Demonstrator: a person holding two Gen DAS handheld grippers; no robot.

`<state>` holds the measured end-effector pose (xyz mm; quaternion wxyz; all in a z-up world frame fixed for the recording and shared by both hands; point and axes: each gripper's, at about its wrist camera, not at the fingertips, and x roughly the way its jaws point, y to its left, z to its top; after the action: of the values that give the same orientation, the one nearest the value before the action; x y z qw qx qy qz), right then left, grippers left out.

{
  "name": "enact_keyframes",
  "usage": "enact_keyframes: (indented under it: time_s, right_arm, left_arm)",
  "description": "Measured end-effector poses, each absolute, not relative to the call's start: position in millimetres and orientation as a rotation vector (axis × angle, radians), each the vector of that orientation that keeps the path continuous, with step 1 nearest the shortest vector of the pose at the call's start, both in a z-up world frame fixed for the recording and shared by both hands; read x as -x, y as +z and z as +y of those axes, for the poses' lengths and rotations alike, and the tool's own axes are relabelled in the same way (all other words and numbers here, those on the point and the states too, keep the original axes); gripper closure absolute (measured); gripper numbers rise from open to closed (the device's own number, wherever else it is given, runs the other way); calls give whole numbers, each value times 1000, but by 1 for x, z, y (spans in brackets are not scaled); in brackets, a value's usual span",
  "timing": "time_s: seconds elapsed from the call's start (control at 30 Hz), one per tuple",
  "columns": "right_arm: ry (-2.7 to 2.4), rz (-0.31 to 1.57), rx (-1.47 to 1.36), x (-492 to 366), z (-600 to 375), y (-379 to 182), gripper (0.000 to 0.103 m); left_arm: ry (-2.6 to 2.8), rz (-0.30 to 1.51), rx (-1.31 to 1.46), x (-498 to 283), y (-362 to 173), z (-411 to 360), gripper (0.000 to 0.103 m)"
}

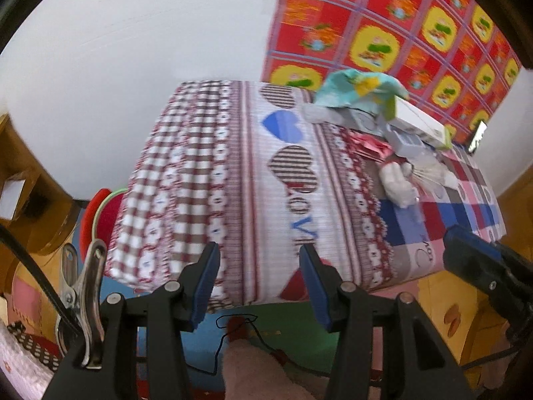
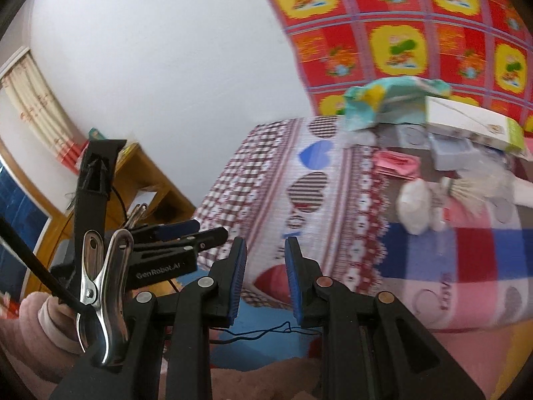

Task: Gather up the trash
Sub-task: 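Swing both open tools back from the bucket to the bed, then grasp the white red-cuffed glove with the left tool while the right tool grasps the clear bottle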

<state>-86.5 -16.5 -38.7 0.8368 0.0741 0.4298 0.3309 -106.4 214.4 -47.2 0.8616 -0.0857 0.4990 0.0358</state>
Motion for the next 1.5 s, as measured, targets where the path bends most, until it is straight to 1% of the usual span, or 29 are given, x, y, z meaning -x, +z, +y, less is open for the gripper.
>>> enact_keyframes:
  time_s: [0.17,0.43,0.77,1.13,1.5]
  right_arm:
    - [614,923,-200,72,-43,-48,77]
    - [503,935,-182,58,-68,-58,77]
    - [403,979,-183,46,-97,-72,76]
    - [406,1019,-174,24,-131,-84,74]
    - [415,1053,-194,6,-162,-94,73]
  left_arm:
    - [-2,1046,141,83,-46,187,51]
    - [-145,1053,118,38,-55,152,51]
    - [-311,1111,80,-12,-73,102,51]
    - [-328,1160,77,-48,-95,51,51]
    - [-250,1217,53,-77,-126,22,51]
